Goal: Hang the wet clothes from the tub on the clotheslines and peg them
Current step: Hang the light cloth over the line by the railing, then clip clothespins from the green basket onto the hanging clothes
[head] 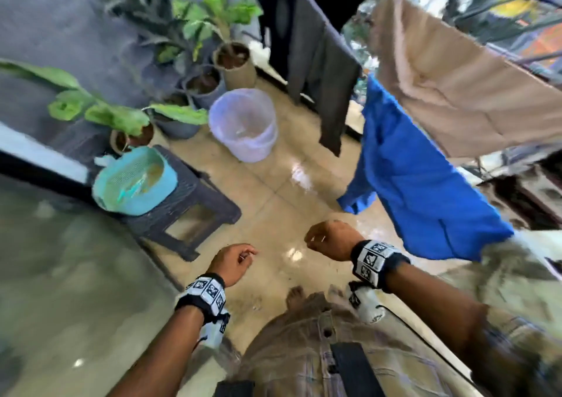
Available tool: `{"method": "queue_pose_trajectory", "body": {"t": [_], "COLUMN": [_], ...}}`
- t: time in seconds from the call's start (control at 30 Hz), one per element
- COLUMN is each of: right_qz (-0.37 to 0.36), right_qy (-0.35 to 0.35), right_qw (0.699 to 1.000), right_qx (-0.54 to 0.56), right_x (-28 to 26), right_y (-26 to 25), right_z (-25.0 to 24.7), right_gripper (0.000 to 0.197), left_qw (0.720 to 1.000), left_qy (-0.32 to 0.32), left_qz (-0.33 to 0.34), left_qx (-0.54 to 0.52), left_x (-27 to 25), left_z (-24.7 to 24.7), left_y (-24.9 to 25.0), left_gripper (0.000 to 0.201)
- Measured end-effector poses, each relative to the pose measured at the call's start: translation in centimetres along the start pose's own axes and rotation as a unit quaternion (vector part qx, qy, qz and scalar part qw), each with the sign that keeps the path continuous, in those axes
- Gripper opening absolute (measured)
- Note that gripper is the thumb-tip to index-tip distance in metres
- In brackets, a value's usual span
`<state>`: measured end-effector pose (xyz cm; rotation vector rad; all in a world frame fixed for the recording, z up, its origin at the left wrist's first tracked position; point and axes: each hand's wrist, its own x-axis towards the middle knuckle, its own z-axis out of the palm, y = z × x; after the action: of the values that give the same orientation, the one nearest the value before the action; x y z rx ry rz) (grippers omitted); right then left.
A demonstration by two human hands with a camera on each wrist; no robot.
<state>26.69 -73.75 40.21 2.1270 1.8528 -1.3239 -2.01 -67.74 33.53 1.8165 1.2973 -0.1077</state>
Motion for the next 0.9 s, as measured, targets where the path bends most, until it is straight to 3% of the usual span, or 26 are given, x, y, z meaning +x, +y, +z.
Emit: {"method": "queue_pose_trajectory", "body": {"t": [0.17, 0.37, 0.53, 0.73, 0.9], "right_qz": [-0.055, -0.087, -0.119, -0.146, -0.148], "right_qy": [-0.075, -0.151, -0.181, -0.220, -0.233], "right_qw": [0.994, 0.983, 0.972, 0.958, 0.954], "right_qx": [-0.049, -0.067, -0.088, -0.115, -0.116], "right_x": [8.1, 19.1, 28.0, 36.1, 41.3], "right_y": [-5.8, -11.3, -16.4, -22.1, -27.0], "right_z": [-0.8, -2.4, -5.1, -7.6, -7.6], "right_gripper": [0.017, 0.015, 0.015, 0.017, 0.017], "left_qw": [0.993, 0.966, 0.931, 0.901, 0.885], "left_qy": [0.061, 0.106, 0.147, 0.208, 0.270], "left_qz": [-0.072, -0.167, -0.255, -0.286, -0.306], "left_qx": [-0.070, -0.166, -0.215, -0.251, -0.226], "left_x": [0.4, 1.6, 2.9, 4.5, 6.0], "left_z": [-3.1, -6.4, -10.3, -14.7, -20.0], "left_y": [-5.6, -10.7, -13.0, -16.6, -18.0], "left_gripper": [0.017, 0.010, 0.024, 0.034, 0.025]}}
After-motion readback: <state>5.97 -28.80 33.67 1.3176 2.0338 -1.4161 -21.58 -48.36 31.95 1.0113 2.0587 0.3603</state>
